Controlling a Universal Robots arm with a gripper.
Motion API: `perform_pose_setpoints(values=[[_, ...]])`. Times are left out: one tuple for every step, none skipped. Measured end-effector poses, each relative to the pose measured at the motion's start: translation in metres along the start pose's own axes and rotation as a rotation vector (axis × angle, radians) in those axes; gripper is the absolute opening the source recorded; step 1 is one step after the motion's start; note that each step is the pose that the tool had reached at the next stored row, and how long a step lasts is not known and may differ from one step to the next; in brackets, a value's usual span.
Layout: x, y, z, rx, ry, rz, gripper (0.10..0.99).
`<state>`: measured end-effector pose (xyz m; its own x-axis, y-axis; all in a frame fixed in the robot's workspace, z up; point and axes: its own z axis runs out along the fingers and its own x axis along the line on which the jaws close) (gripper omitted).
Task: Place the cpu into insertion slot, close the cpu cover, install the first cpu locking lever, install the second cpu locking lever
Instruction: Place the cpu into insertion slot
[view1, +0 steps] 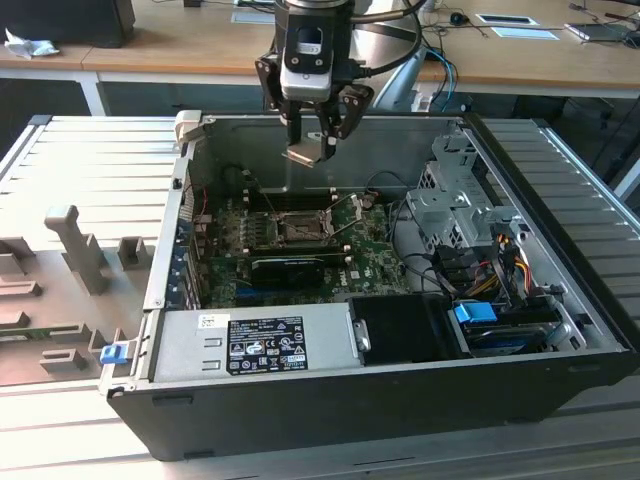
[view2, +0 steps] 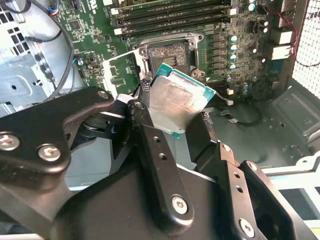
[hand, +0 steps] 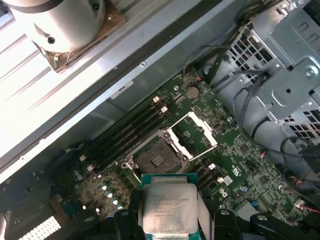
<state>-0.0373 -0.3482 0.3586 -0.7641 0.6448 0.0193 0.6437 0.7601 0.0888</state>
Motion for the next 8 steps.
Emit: perform_pose_setpoints(values=[[0.0, 0.0, 0.0, 0.0, -0.0013, 0.014, 0.529], [0.0, 0.0, 0.0001, 0.0, -0.0021, 0.024, 0.529], [0.0, 0.0, 0.0001, -0.001, -0.0032, 0.036, 0.529], [0.0, 0.0, 0.0001, -0.001, -0.0041, 0.046, 0.529], [0.0, 0.0, 0.0002, -0.001, -0.0066, 0.074, 0.529], [0.0, 0.0, 0.0002, -0.002, -0.0086, 0.096, 0.529], [0.0, 0.0, 0.0003, -0.002, -0.0095, 0.107, 0.529], [0.0, 0.0, 0.0003, -0.002, -0.0111, 0.125, 0.529]])
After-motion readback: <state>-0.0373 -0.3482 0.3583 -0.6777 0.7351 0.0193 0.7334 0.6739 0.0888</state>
